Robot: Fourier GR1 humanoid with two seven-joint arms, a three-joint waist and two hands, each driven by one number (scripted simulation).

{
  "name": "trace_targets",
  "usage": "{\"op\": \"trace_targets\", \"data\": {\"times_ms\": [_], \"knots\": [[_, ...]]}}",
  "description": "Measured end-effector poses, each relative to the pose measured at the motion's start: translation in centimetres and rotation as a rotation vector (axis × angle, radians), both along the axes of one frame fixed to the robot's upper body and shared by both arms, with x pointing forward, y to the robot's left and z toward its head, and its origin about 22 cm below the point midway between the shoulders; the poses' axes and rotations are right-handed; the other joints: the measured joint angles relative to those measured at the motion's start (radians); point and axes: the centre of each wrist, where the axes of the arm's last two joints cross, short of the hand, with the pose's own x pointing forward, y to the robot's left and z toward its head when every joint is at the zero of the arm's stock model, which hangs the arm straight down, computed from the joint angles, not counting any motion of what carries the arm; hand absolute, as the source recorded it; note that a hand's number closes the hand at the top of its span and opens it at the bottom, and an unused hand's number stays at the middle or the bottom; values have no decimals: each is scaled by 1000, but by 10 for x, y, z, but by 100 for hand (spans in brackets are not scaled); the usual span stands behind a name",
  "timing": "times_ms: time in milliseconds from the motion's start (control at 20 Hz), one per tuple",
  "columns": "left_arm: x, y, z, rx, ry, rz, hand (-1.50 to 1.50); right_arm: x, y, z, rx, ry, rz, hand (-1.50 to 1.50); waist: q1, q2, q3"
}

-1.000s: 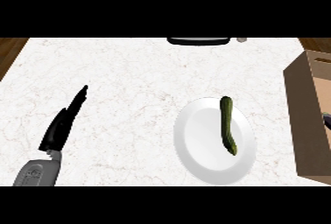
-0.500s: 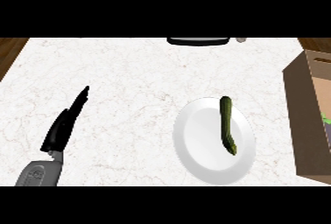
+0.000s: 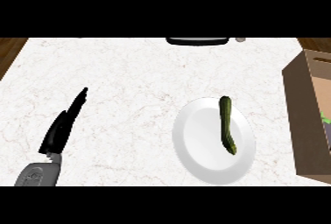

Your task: Pick the eggplant from the plate and place it in the cardboard box

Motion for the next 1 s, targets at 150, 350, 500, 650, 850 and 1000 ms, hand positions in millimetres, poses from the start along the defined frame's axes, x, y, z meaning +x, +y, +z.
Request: {"op": "trace_targets", "data": {"times_ms": [150, 350, 500, 650, 850, 1000], "knots": [[3, -4, 2, -10, 3, 1, 0, -11, -24, -4, 43, -82, -44, -150, 1, 1, 0], [5, -5, 1, -10, 2, -1, 0, -30, -54, -25, 65, -158, -82, -150, 3, 2, 0], [5, -8, 0, -9, 3, -6, 0, -50, -77, -33, 80, -212, -121, -150, 4, 3, 1], [3, -2, 0, -8, 4, -6, 0, -69, -98, -32, 77, -254, -156, -150, 6, 3, 1], [6, -7, 2, -6, -4, -5, 0, -99, -118, -45, 78, -282, -185, -150, 7, 4, 2], [5, -2, 5, -6, -3, -7, 0, -113, -127, -46, 67, -284, -190, -150, 10, 5, 3]]}}
